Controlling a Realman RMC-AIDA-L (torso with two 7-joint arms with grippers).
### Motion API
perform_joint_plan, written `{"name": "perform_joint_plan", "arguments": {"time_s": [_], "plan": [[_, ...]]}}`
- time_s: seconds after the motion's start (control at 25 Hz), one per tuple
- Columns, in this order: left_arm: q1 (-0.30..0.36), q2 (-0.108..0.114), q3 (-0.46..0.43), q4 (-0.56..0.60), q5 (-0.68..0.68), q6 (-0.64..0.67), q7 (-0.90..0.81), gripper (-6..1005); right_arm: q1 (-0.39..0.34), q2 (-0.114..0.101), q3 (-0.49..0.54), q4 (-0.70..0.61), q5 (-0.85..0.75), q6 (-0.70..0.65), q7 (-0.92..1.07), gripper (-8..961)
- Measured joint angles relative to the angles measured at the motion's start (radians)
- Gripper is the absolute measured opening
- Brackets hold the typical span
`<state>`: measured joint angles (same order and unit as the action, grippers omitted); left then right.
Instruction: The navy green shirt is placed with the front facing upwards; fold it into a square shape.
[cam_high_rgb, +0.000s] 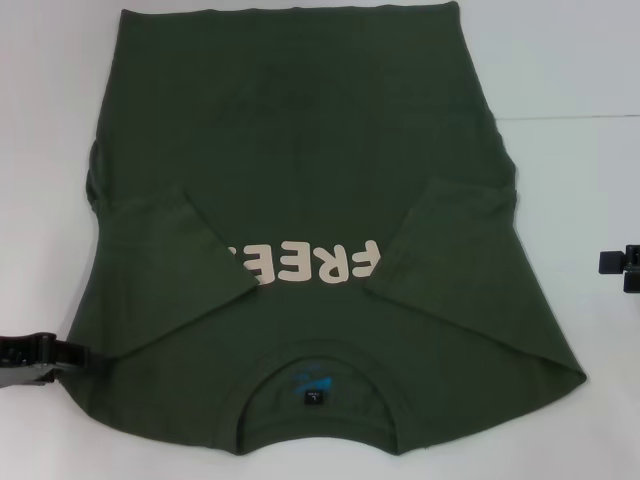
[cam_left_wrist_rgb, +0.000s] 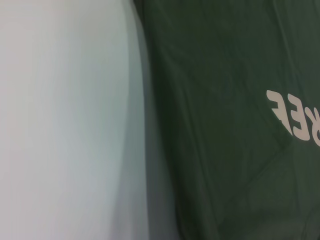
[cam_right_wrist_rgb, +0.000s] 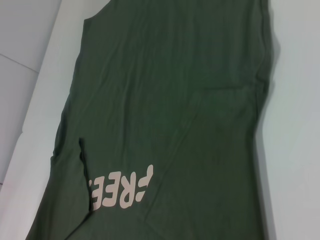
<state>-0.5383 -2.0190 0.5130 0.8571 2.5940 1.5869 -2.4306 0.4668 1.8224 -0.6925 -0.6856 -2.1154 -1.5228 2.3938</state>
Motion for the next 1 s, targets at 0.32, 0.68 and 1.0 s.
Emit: {"name": "perform_joint_plan", "arguments": {"time_s": [0.32, 0.68, 1.0], "plan": [[0.0, 0.001, -0.001, -0.001, 0.006, -0.012, -0.015, 333, 0.002, 0.0, -0.003, 0.0, 0.0, -0.01, 0.001, 765], [0.001, 0.0, -0.001, -0.003, 0.007, -0.015, -0.015, 33, 0.016, -0.009, -0.004, 0.0, -0.048, -0.028, 0.041, 765], [0.002, 0.003, -0.004, -0.003, 0.002, -0.004, -0.015, 32, 0.109, -0.077, 0.019, -0.002, -0.298, -0.134, 0.232, 764]]}}
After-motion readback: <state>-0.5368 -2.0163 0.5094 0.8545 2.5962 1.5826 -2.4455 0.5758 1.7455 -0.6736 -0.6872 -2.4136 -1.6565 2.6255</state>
